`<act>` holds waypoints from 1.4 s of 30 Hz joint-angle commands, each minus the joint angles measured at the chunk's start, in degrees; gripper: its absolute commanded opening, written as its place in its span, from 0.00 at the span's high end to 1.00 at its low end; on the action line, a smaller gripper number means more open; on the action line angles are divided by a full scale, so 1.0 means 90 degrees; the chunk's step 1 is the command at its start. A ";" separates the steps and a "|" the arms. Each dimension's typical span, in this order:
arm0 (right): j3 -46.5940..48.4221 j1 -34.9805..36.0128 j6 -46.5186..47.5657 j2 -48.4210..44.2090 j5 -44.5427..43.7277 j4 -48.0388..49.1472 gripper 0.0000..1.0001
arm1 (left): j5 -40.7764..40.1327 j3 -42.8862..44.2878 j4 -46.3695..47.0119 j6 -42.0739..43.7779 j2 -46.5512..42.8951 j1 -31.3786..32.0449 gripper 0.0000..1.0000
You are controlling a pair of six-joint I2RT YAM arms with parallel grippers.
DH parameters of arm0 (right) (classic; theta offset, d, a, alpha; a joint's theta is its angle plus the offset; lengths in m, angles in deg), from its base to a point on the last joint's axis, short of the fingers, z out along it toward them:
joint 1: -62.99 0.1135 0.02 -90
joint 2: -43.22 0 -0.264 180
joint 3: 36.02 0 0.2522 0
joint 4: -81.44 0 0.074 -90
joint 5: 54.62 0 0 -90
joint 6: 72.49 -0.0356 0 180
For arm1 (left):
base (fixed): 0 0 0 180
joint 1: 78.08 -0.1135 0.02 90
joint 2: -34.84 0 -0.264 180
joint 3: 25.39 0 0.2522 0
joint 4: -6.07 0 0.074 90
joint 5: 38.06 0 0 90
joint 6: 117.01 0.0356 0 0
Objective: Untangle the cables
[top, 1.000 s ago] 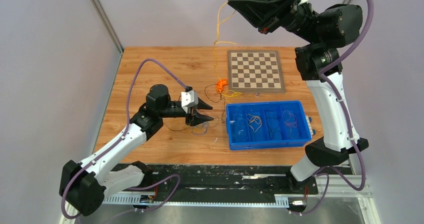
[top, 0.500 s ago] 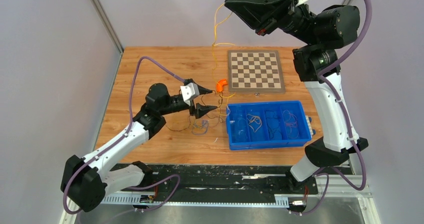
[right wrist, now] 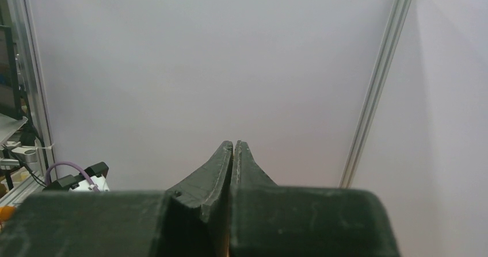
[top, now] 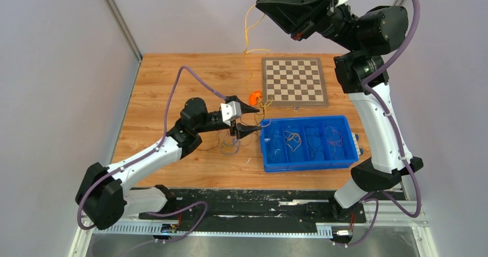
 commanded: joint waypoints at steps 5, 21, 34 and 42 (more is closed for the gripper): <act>0.0065 0.0038 -0.0188 -0.0074 -0.0152 0.0112 1.00 | 0.0162 0.0693 0.0559 0.0100 0.0605 0.0183 0.51; -0.1180 -0.4380 0.1212 -0.0680 -0.1178 -0.0174 1.00 | -0.0090 -0.0889 -0.4260 0.2765 -0.1466 -0.2378 1.00; -0.0794 -0.6203 0.0052 0.0089 0.1220 0.0328 1.00 | 0.1166 -0.0050 -0.6924 0.5082 -0.1008 -0.5520 1.00; -0.3607 -0.3790 0.2016 -0.1283 0.2304 -0.0534 0.26 | 0.2602 0.1322 -0.6492 0.2651 -0.1537 -0.4903 1.00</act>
